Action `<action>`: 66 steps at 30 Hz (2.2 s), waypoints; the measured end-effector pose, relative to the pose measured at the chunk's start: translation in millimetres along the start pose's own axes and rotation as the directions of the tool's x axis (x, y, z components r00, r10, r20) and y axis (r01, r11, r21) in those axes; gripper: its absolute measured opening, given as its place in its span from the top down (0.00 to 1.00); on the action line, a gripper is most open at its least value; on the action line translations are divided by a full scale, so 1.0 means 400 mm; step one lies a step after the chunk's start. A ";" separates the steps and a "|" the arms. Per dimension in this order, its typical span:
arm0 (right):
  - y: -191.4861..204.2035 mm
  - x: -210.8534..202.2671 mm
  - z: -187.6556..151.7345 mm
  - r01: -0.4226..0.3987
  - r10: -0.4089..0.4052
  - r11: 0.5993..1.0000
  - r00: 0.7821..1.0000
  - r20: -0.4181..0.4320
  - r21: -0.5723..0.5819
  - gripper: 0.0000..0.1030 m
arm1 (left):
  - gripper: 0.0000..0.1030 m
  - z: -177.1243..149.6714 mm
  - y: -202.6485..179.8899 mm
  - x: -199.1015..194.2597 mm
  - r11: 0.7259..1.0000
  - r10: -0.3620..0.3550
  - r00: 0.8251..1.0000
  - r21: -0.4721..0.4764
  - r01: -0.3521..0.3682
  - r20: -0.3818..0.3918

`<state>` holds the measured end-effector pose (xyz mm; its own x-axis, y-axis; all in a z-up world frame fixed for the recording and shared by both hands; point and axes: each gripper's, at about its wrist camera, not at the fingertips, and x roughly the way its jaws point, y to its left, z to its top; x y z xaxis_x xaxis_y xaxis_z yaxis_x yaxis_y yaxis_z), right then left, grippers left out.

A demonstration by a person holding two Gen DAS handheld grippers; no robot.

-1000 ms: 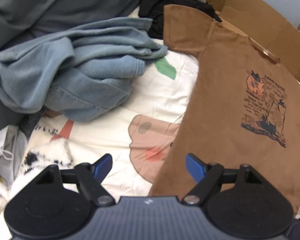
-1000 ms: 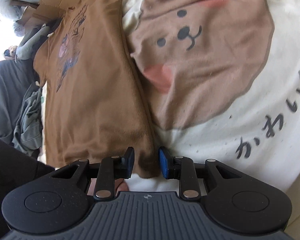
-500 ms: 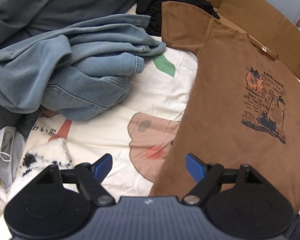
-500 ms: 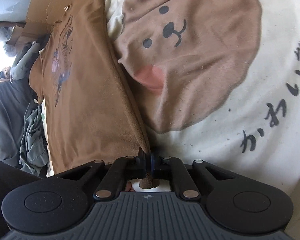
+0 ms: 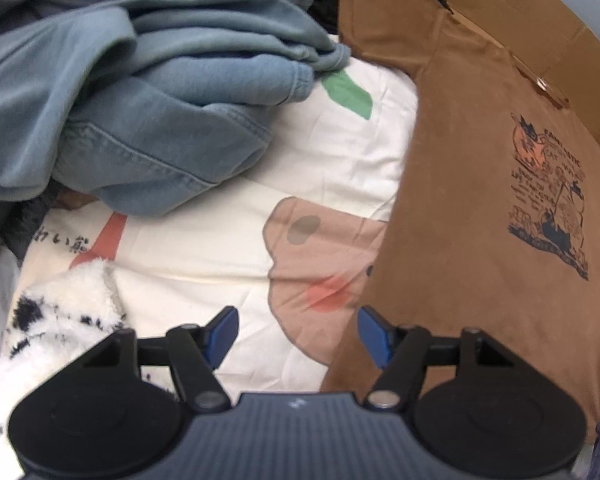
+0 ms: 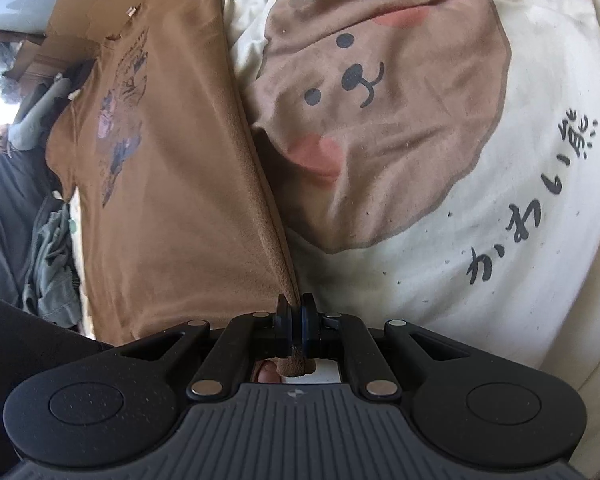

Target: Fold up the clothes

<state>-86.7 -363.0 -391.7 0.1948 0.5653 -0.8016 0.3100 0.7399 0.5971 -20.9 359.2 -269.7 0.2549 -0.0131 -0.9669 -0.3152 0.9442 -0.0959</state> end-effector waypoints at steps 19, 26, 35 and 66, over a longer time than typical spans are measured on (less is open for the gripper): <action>0.052 -0.002 0.010 0.120 -0.121 0.992 0.992 -0.023 -0.034 0.98 | 0.65 -0.085 0.000 0.196 0.999 -0.045 0.967 -0.036 0.037 -0.252; 0.066 0.006 0.005 0.137 -0.138 0.990 0.990 -0.023 -0.038 0.98 | 0.83 -0.111 -0.014 0.216 0.996 -0.081 0.948 -0.055 0.067 -0.306; 0.079 -0.016 -0.007 0.115 -0.116 0.992 0.993 -0.004 -0.058 0.98 | 0.93 -0.120 -0.021 0.146 0.994 -0.084 0.964 -0.084 0.065 -0.252; 0.077 0.061 -0.044 0.189 -0.191 0.981 0.980 -0.060 -0.042 0.95 | 0.87 -0.120 0.012 0.158 0.999 0.044 0.962 -0.015 -0.050 -0.269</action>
<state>-88.6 -319.9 -392.3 0.0752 0.4341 -0.8977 0.3017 0.8482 0.4355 -50.1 347.1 -342.6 -0.0143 -0.0591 -0.9982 -0.3415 0.9385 -0.0507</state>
